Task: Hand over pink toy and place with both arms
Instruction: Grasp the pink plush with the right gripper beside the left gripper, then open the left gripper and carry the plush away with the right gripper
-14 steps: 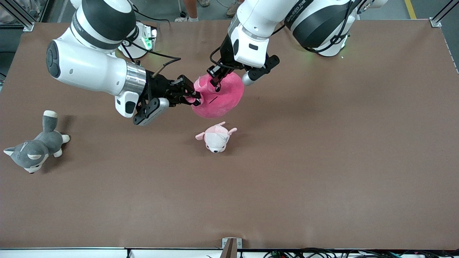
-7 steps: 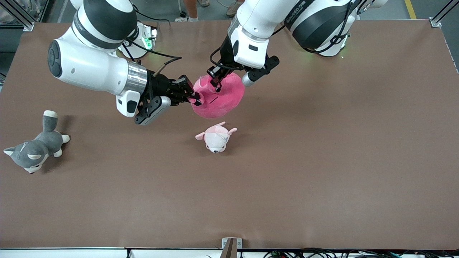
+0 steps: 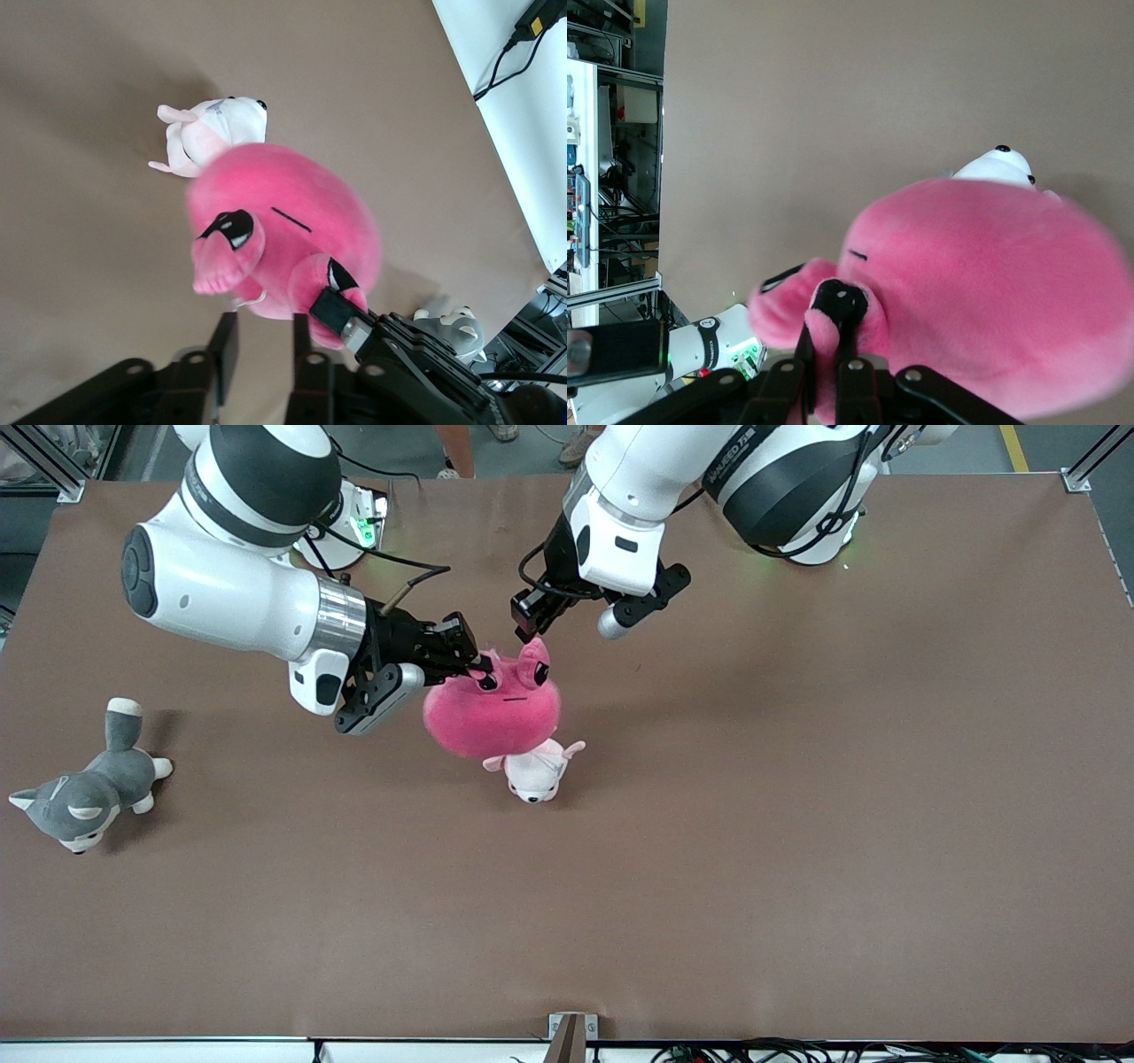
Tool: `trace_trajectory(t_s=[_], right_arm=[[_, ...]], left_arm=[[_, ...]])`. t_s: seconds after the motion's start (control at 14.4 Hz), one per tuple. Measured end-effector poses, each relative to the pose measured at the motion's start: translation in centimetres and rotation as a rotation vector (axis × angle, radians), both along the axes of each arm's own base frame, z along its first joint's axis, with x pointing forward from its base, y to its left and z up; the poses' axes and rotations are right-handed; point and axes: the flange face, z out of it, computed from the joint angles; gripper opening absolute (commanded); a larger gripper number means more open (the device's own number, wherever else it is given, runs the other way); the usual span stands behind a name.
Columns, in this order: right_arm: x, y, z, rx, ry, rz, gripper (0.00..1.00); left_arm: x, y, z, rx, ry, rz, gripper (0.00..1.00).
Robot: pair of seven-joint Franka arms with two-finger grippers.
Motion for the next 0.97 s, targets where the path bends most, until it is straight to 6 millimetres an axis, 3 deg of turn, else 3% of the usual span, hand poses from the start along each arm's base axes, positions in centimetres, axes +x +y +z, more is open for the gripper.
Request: trace_trajectory(t_s=[0.07,0.42,0.56,0.77,0.97], right_arm=[[0.0,0.0,0.0,0.000,0.000,0.000,0.03],[0.4,-1.3,-0.3,-0.032,0.004,0.000,0.01],[2.0,-4.7,-0.6,-0.093,-0.019,-0.038,0.01],[4.3,-11.6,-0.8,-0.246,-0.061,-0.085,0.01],[4.5,-14.2,0.0,-0.381,-0.055,-0.101,0.01]], left_arm=[[0.1,0.1,0.0,0.000,0.000,0.001,1.00],[1.5,1.6,0.0,0.038,-0.008,0.026,1.00],[3.0,3.3,-0.3,0.086,-0.038,0.054,1.00],[6.5,7.9,-0.7,0.167,-0.089,0.005,1.00],[10.4,13.8,-0.8,0.214,-0.140,-0.077,1.00]])
